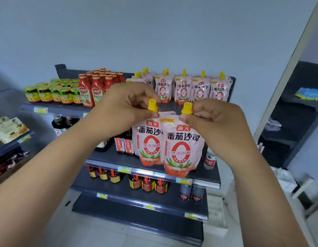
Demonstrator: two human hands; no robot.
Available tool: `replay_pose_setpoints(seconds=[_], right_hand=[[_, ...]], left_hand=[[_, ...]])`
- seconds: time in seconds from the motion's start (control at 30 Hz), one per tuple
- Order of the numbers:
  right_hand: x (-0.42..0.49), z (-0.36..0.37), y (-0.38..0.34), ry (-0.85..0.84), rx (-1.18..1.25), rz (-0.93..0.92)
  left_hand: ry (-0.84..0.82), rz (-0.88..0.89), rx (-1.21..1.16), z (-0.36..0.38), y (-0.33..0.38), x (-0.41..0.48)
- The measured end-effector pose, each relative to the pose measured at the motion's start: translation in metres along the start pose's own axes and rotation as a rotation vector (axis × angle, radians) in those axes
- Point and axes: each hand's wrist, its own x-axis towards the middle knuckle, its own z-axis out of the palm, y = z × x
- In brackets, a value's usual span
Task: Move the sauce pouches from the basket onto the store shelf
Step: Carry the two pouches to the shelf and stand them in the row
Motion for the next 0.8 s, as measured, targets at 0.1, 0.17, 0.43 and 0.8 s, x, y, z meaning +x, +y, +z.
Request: replay_pose_setpoints(seconds=[0.1, 0.17, 0.43, 0.8], right_hand=[[0.03, 0.016, 0.01, 0.031, -0.02, -0.027], [0.051, 0.025, 0.016, 0.036, -0.03, -0.024], [0.13, 0.051, 0.05, 0.118, 0.052, 0.016], [0.244, 0.077, 0.111, 0.032, 0.066, -0.031]], left_hand=[[-0.038, 0.04, 0.041, -0.016, -0.022, 0.036], [-0.05, 0.048, 0.063, -0.024, -0.038, 0.061], [-0.133, 0.093, 0.147, -0.045, -0.099, 0.166], [-0.238, 0.217, 0.495, -0.056, -0.154, 0.301]])
